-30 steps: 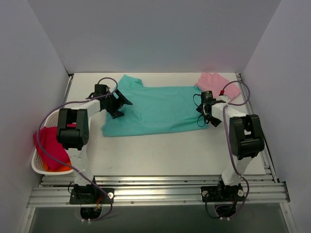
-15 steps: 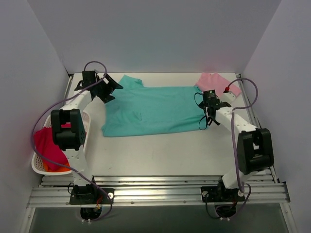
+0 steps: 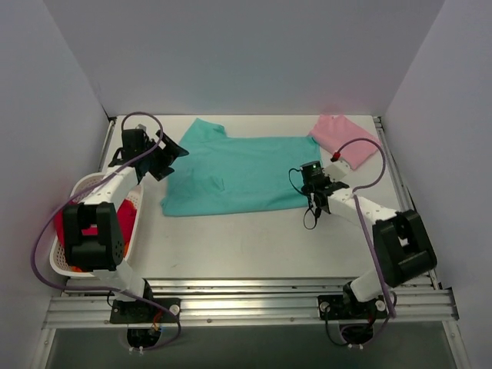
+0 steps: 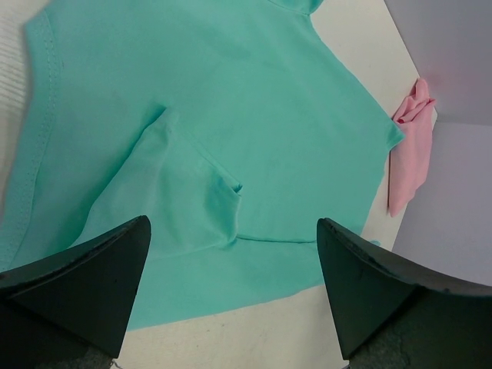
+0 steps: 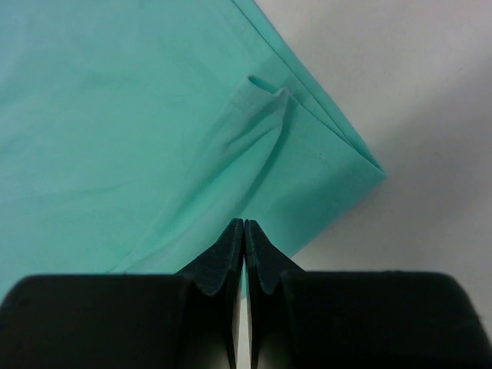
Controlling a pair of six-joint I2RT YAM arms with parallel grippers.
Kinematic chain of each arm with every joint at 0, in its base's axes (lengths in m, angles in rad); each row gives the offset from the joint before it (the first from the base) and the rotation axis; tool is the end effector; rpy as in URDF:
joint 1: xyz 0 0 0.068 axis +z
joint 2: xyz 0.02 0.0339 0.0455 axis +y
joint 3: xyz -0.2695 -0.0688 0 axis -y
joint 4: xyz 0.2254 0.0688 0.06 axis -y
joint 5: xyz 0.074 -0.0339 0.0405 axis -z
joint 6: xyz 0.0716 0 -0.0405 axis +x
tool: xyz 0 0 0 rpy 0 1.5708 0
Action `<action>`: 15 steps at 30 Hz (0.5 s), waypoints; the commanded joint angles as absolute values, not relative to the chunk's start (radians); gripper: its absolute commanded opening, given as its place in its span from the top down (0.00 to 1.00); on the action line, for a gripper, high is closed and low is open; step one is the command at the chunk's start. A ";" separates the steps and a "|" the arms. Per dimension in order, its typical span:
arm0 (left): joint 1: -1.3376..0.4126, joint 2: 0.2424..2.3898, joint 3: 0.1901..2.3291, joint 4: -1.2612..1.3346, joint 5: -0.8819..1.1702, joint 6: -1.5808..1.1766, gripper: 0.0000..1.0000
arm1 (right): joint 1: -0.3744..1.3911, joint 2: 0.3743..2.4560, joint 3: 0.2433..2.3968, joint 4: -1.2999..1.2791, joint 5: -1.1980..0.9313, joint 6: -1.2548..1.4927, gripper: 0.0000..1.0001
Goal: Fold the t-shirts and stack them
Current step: Fold the tshirt
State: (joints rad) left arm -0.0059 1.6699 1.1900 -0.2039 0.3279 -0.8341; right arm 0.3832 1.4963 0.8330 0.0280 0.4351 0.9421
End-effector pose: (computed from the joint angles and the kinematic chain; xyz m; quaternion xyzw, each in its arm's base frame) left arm 0.3841 -0.0253 0.2413 -0.2944 0.8440 -0.3072 0.3264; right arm 0.3139 0.0940 0.2083 0.3339 0.8109 0.1190 0.4656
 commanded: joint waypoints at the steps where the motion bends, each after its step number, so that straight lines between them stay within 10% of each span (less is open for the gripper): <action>1: -0.005 1.663 1.189 -0.133 0.324 -0.835 0.02 | 0.393 1.595 0.870 0.086 0.439 0.957 1.00; 15: -0.005 1.740 1.183 -0.075 0.357 -0.824 0.00 | 0.262 1.778 0.993 0.048 0.497 0.919 1.00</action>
State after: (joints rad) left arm -0.0055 1.7351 1.1763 -0.1337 0.3355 -0.8337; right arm 0.3038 1.7920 0.9783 0.0666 0.4438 0.9356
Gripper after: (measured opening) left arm 0.997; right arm 0.002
